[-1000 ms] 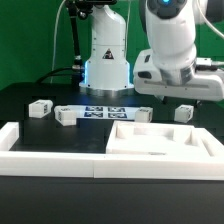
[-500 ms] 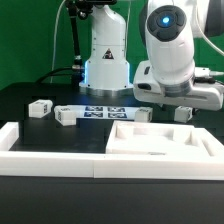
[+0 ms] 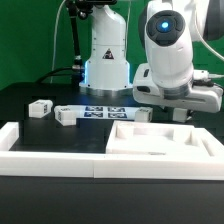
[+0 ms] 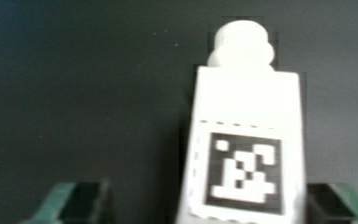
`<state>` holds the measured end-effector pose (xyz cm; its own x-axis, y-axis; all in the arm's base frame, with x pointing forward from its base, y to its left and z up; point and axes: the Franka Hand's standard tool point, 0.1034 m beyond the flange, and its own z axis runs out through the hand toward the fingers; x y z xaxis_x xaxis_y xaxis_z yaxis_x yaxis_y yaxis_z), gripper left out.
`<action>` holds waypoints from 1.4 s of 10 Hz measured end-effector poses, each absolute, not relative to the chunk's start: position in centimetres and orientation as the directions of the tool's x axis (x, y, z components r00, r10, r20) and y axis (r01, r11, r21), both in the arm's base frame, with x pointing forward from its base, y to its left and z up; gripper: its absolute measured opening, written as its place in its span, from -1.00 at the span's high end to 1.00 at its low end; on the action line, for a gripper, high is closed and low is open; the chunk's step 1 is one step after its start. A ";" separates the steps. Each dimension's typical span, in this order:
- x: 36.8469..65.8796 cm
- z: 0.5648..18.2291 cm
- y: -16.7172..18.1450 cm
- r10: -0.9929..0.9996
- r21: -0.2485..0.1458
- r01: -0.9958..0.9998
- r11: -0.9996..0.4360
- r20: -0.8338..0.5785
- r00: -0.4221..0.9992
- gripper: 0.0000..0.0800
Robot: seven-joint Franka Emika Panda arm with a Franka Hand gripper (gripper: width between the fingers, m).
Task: Assemble one leg
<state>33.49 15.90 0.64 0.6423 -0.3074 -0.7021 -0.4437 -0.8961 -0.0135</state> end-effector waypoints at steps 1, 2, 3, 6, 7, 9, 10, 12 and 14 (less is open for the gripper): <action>33.5 0.6 15.9 -0.307 -0.014 -0.444 -0.896 -0.702 0.642 0.02; 33.5 0.6 15.9 -0.307 -0.013 -0.444 -0.896 -0.702 0.642 0.27; 33.5 0.6 15.9 -0.307 -0.013 -0.444 -0.896 -0.702 0.642 0.27; 33.5 0.6 15.9 -0.307 -0.013 -0.444 -0.896 -0.702 0.642 0.27; 33.5 0.8 15.6 -0.295 -0.017 -0.432 -0.902 -0.706 0.644 0.27; 34.7 3.1 14.0 -0.258 -0.024 -0.391 -0.920 -0.712 0.653 0.27; 35.7 4.8 14.0 -0.249 -0.034 -0.387 -0.921 -0.713 0.656 0.27; 36.2 5.2 13.7 -0.254 -0.038 -0.392 -0.919 -0.703 0.665 0.27; 36.8 5.0 13.8 -0.268 -0.045 -0.394 -0.918 -0.661 0.701 0.27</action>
Offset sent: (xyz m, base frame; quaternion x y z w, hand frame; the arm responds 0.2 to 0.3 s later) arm 0.0000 0.0000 0.0000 0.0000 0.0000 0.0000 1.0000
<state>36.82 13.76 4.98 0.7010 -0.2681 -0.6608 -0.3937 -0.9181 -0.0451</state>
